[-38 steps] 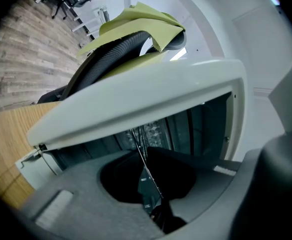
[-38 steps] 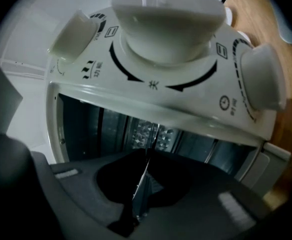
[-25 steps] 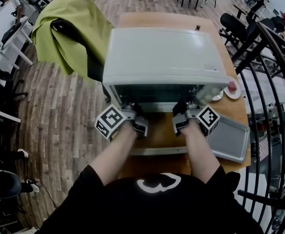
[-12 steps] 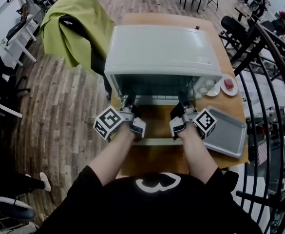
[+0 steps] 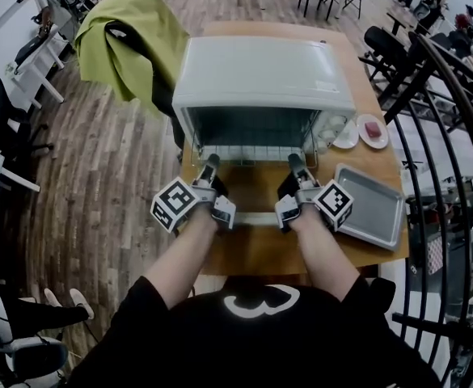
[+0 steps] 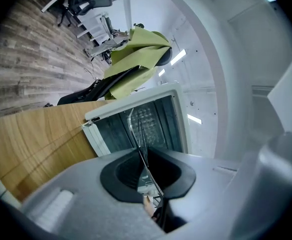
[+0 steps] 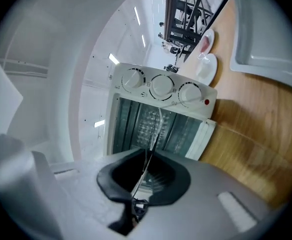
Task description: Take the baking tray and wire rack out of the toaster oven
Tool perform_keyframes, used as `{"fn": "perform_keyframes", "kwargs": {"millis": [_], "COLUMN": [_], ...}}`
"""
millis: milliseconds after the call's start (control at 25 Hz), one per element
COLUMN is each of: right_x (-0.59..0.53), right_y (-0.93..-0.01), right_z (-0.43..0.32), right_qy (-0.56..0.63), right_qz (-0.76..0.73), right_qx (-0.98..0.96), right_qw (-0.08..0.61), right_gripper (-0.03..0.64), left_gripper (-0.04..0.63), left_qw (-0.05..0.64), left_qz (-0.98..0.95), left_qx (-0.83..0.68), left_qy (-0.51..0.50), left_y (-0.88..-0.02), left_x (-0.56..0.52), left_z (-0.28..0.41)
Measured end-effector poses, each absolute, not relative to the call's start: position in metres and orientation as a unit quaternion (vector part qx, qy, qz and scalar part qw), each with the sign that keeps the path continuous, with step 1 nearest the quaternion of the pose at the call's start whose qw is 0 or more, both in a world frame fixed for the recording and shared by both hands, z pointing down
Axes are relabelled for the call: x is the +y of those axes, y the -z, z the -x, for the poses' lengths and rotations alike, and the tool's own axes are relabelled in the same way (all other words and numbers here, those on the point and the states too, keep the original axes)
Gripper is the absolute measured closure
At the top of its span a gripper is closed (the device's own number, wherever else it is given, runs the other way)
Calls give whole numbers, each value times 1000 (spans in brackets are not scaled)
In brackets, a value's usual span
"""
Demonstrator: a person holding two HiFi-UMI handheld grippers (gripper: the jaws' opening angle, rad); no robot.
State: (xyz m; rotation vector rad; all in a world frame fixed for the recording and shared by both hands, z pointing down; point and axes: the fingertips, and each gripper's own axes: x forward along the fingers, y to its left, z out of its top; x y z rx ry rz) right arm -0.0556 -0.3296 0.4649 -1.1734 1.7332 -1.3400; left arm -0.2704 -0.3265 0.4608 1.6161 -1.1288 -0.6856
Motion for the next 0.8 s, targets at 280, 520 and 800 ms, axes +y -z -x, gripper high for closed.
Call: {"fn": "perform_keyframes", "kwargs": {"millis": [280, 520, 800], "right_x": [-297, -264, -216], "right_y": [-462, -462, -460], "right_z": [56, 52, 39], "right_qy": [508, 508, 500], "right_qz": [444, 439, 432], "right_qx": [667, 673, 685], "right_qw": [316, 309, 307], "right_gripper": [600, 600, 600], "left_gripper": [560, 558, 557], "left_qw": [497, 489, 472], "left_qz": [-670, -671, -681], "left_qx": [-475, -482, -485], "left_qy": [281, 280, 279], "left_y": [-457, -456, -451], "left_x": [-297, -263, -211], "left_z": [271, 267, 254]}}
